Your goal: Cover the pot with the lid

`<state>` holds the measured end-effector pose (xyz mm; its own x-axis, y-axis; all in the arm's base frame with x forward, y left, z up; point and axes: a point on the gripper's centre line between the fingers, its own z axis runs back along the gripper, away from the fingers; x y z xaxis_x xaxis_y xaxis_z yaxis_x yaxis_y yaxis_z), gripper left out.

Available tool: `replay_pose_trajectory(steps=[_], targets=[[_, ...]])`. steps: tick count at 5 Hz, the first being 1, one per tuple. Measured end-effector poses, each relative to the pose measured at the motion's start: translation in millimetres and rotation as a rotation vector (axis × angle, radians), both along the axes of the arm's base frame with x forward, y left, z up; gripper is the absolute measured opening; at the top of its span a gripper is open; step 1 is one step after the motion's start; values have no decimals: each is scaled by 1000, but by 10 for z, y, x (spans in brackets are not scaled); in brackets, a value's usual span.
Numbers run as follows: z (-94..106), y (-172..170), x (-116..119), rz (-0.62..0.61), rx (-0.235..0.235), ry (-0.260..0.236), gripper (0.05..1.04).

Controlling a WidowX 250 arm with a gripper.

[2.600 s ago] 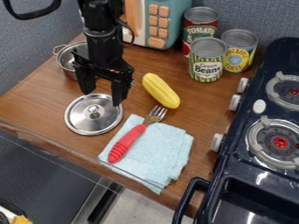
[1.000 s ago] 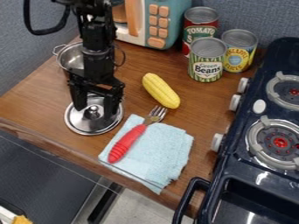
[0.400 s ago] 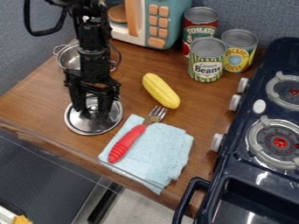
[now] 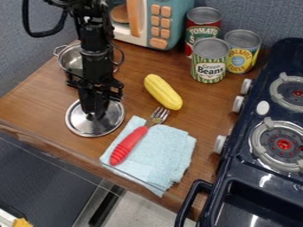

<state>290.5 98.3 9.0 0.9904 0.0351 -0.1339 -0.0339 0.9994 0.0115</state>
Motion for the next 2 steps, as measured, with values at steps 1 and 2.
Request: replay_pose_trajectory(steps=[1,2], targets=[[7,-16,9,-16,8,4,269],[23,-51,2,-17,12,11,269]])
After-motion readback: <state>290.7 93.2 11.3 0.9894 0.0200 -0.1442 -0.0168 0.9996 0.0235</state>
